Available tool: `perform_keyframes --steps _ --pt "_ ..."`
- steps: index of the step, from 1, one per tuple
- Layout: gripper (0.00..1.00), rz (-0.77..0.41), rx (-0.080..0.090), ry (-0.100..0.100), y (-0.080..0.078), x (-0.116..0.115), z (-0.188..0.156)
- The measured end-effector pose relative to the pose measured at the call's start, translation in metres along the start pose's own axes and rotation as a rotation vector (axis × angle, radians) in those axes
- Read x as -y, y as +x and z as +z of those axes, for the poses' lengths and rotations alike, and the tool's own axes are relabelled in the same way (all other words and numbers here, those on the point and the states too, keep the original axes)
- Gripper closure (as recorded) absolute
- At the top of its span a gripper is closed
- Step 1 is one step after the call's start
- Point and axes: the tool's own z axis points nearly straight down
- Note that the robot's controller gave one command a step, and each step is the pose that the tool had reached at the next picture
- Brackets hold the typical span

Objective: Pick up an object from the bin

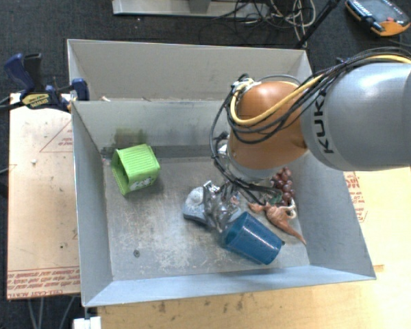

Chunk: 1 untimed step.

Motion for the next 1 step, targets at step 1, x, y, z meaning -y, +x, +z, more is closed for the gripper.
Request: perform_keyframes --steps 1 --pt "1.0 -0.101 0.009 0.008 0.0 0.0018 -0.028"
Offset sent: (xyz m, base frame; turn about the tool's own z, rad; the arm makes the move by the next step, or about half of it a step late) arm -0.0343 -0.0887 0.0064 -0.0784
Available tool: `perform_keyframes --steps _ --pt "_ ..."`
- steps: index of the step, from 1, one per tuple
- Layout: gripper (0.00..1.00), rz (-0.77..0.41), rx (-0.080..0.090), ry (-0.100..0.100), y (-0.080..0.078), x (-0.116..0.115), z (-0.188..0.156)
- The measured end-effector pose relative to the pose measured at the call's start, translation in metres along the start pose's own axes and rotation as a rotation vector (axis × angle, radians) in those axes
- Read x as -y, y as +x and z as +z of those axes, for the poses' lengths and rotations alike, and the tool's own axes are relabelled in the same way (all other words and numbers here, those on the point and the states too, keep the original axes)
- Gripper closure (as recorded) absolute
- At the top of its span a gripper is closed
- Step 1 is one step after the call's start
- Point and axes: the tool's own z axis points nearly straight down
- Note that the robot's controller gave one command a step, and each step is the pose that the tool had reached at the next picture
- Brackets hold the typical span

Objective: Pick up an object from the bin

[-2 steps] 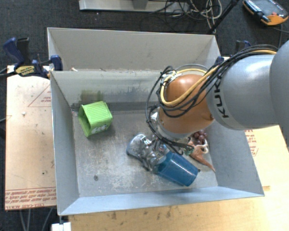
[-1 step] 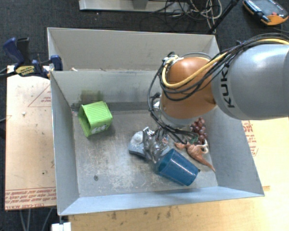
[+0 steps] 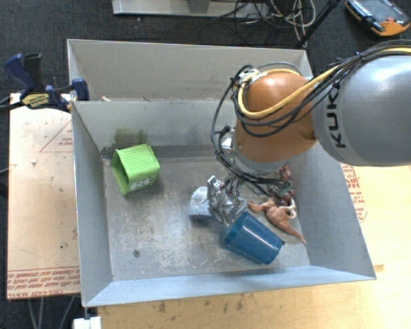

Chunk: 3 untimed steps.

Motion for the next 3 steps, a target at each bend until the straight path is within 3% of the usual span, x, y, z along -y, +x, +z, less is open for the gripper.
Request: perform_keyframes --steps 1,2,3 --pt "0.0 0.001 -0.007 -0.007 0.072 0.036 0.019" --pt "0.0 0.026 -0.009 -0.006 0.084 0.042 0.022" --pt "1.0 -0.396 0.015 0.001 0.065 0.054 0.064"
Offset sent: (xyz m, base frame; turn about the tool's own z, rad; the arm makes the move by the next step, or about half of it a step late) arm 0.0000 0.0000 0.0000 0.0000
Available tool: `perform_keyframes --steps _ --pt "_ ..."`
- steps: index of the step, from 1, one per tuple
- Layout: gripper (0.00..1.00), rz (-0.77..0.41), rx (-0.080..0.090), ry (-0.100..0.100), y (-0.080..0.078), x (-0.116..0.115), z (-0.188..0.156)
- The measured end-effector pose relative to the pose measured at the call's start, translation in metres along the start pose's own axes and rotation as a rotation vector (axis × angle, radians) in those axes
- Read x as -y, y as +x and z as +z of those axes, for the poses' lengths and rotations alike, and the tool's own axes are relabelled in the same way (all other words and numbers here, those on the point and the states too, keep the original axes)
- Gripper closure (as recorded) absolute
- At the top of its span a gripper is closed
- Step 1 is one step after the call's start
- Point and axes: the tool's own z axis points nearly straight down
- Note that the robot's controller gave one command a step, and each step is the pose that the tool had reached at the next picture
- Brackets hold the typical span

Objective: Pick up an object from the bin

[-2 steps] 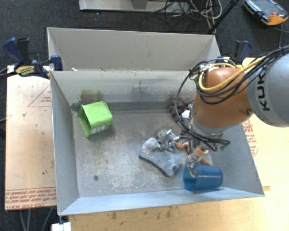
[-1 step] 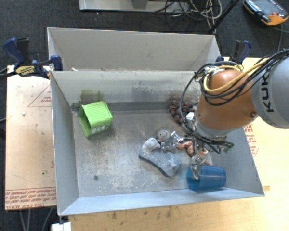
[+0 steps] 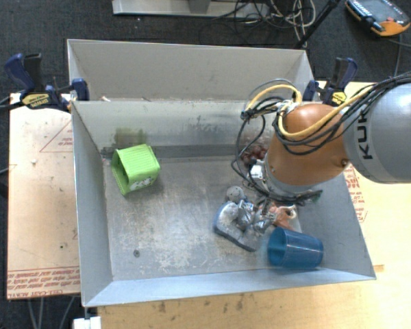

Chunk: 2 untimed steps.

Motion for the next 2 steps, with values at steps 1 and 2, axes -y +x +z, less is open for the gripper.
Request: perform_keyframes --steps 1,2 --pt "1.0 0.0 0.0 0.0 0.0 0.0 0.0" --pt "0.0 -0.355 -0.012 -0.013 -0.059 -0.007 -0.024"
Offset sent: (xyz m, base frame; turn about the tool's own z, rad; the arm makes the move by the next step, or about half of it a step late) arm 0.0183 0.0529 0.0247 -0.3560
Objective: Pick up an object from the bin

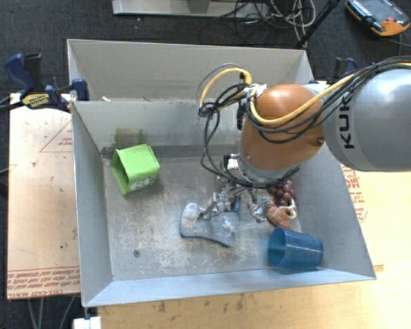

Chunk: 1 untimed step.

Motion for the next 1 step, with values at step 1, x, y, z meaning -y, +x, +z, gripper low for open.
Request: perform_keyframes --steps 1 --pt "0.0 0.003 -0.002 -0.003 0.0018 -0.0005 0.001"
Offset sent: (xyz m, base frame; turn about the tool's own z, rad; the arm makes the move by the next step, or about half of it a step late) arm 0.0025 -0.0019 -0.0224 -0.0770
